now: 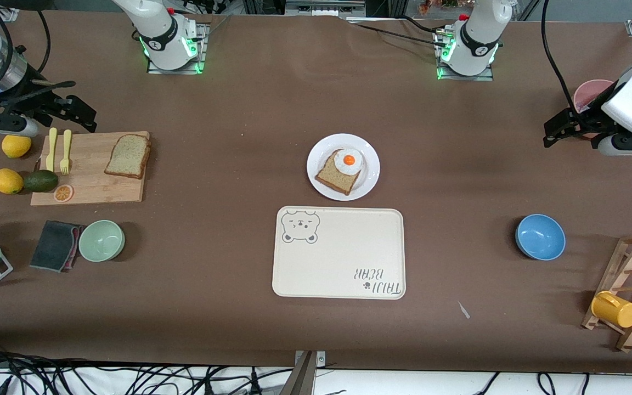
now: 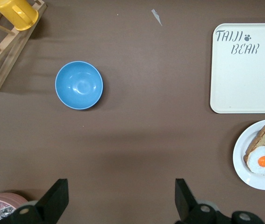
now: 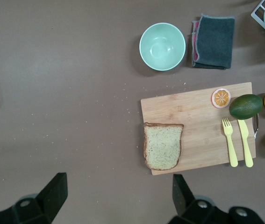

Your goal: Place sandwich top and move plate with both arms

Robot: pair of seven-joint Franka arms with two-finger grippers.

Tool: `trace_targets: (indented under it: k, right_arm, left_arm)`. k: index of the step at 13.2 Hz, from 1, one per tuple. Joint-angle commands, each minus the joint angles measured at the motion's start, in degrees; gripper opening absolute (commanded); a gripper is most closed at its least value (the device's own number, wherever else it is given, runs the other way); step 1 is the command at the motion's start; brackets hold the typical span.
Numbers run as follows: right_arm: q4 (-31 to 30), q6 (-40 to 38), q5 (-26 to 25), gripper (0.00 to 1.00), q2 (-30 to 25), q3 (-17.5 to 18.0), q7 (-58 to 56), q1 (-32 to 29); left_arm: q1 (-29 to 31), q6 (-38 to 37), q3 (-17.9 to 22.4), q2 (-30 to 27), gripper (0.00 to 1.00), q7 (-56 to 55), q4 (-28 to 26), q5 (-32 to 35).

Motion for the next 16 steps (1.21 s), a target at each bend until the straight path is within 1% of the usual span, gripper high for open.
trace_targets:
  k: [1,9,12,16]
  right_arm:
    - [0.4,0.1,1.2,0.99,-0.2,0.3,-1.1,-0.7]
    - [0.1,-0.5,2.3,1.0,-0.1,-0.2,-1.4,-0.7]
    - [0.3,-1.6,2.2,1.0,1.3,-0.1,-1.5,-0.7]
    - [0.1,-2.5,1.8,1.0,1.2,-0.1,-0.9,-0.6]
  left_arm:
    - [0.4,-0.8,-0.1,0.3,1.0,0.4,1.0,-0.9]
    - [0.4,-0.8,-0.1,0.3,1.0,0.4,1.0,-0.9]
    - [0.4,-0.8,-0.1,0.3,1.0,0.4,1.0,-0.9]
    - [0.4,-0.8,-0.1,0.3,1.0,0.4,1.0,-0.9]
